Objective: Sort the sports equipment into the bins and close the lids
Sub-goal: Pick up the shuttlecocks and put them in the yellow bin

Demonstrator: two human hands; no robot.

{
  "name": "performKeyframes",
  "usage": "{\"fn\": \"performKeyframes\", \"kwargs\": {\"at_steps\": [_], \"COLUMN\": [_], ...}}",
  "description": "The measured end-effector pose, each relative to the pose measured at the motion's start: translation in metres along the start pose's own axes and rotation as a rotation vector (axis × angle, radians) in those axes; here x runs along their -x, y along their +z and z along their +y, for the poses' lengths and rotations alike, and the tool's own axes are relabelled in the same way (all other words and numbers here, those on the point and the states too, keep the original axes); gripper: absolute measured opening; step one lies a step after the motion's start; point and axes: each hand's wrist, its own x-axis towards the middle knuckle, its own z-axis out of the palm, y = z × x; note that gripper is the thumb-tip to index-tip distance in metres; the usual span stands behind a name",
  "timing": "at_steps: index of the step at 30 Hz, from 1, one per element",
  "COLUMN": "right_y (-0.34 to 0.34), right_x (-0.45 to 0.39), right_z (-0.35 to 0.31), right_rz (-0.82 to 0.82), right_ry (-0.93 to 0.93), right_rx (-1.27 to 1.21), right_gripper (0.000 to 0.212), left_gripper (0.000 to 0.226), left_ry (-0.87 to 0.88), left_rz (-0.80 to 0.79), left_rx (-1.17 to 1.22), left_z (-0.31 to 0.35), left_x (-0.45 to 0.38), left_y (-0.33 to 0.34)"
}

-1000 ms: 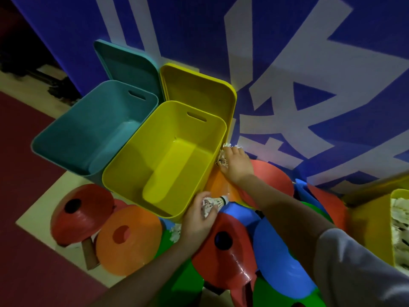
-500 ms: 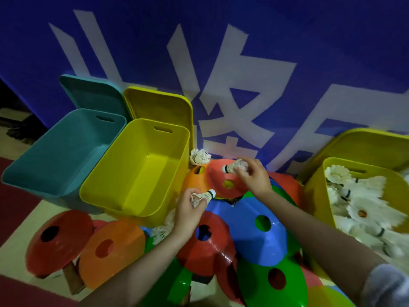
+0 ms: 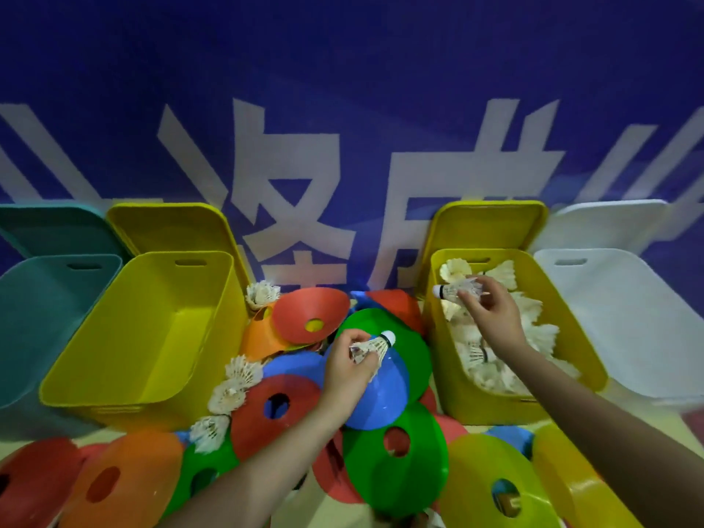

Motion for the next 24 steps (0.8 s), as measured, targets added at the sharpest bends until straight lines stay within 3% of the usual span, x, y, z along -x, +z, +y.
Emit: {"fn": "performKeyframes", "kwargs": {"at_steps": [4, 9, 12, 15, 19, 24], "right_y": [-0.066, -0.108, -0.107, -0.108, -0.113, -0.113], "right_x": [0.009, 0.013, 0.013, 0.015, 0.018, 0.022], "right_z": [0.05, 0.088, 0.085, 0.087, 0.094, 0.097], "right_rz": [0.062, 0.049, 0.011, -0.013, 0.019, -0.063], "right_ry": [0.112, 0.198, 0.159, 0.103, 0.157, 0.074], "right_rx": [0.15, 0.197, 0.136, 0.082, -0.007, 0.033], "right_gripper": [0.043, 0.043, 0.047, 0.04, 0.037, 0.04], "left_gripper": [0.017, 0.023, 0.02, 0.016, 0.019, 0.021], "left_ry": [0.038, 0.182, 0.257, 0.343, 0.386, 0.388], "left_rz": [-0.075, -0.231, -0.419, -0.617, -0.585, -0.496], "left_rx": [0.019, -0.157, -0.285, -0.586, -0.781, -0.9], "left_z": [0.02, 0.032, 0.037, 0.033, 0.026, 0.026], "left_x": [-0.001, -0.004, -0.007, -0.011, -0.016, -0.023], "left_y": [0.048, 0.111, 0.144, 0.165, 0.182, 0.205]}}
